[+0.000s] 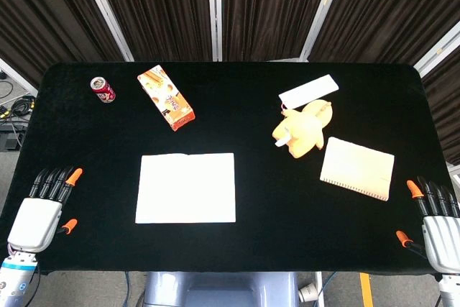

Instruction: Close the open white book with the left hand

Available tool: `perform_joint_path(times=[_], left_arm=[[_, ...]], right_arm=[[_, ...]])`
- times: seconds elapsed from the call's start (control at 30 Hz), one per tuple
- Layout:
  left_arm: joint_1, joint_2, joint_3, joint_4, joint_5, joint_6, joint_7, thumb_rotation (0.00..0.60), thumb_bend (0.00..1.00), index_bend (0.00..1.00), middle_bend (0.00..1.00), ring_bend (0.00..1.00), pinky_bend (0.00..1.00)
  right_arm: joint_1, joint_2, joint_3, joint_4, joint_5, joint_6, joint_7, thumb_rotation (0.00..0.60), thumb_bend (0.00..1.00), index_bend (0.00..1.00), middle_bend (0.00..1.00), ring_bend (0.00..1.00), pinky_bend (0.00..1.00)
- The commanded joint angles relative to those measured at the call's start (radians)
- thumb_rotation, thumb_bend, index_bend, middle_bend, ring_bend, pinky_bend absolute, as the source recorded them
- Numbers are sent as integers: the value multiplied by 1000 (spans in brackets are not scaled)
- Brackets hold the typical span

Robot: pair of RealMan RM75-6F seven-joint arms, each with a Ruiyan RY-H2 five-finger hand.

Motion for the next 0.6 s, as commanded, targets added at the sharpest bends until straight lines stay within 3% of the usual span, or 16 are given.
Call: perform_joint_path(times=[0.03, 0.6], left_arm=[[0, 1, 1, -1, 3, 2, -3, 600, 68, 0, 0, 0, 0], [-5, -8, -1, 3, 6, -1, -3, 600, 68, 0, 0, 0, 0]], right_arm=[[-1, 1, 1, 0, 0, 3, 2, 600, 40, 13, 0, 0, 0], [2, -6, 2, 3, 5, -5, -3, 600, 40, 13, 0, 0, 0]])
